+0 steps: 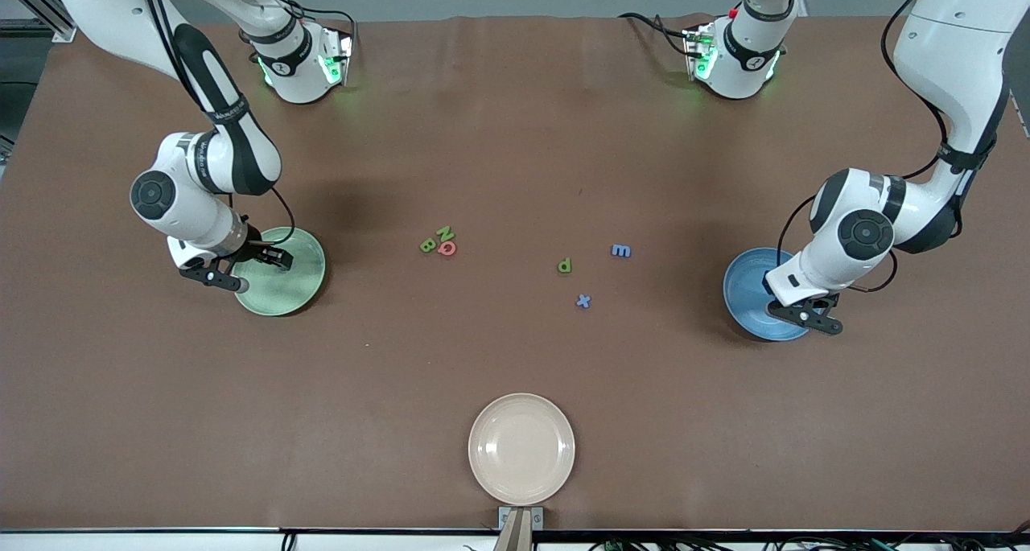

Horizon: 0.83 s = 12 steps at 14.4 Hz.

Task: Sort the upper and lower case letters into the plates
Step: 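Reach the green B with the right gripper while the left gripper returns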

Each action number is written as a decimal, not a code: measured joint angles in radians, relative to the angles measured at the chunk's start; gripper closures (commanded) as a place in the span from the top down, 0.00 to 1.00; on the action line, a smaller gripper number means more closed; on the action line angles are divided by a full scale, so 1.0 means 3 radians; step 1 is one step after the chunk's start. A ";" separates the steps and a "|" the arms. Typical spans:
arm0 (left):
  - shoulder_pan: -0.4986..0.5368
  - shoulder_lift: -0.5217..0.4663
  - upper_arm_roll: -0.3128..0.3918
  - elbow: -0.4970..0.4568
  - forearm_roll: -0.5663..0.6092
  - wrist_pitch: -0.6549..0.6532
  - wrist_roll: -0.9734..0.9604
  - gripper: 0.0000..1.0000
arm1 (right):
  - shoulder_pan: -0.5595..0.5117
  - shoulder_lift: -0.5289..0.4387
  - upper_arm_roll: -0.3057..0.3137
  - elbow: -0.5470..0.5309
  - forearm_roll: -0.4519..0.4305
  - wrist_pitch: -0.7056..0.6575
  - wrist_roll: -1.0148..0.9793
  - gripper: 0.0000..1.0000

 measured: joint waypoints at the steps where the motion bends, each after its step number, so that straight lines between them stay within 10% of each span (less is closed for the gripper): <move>1: 0.0011 0.0008 0.0000 -0.0004 0.0012 0.0013 0.0026 0.16 | 0.0005 -0.0001 0.0025 0.0007 0.0005 -0.0029 0.0057 1.00; 3: 0.0016 0.0012 0.0000 -0.0008 0.0027 0.0023 0.0042 0.42 | 0.0097 -0.0016 0.0120 0.0045 0.0013 -0.0068 0.0412 1.00; 4: 0.0016 0.0012 -0.0002 -0.0008 0.0029 0.0027 0.0043 0.83 | 0.0219 -0.0028 0.0159 0.0078 0.0015 -0.0070 0.0705 1.00; 5: 0.0016 0.0012 -0.0004 -0.0008 0.0031 0.0034 0.0043 1.00 | 0.0391 -0.0036 0.0181 0.0129 0.0016 -0.0070 0.1038 1.00; 12: 0.0043 -0.0200 -0.0431 -0.0006 0.0031 -0.0229 -0.0437 1.00 | 0.1438 0.0180 0.0217 0.0524 0.0019 -0.0023 0.2956 0.94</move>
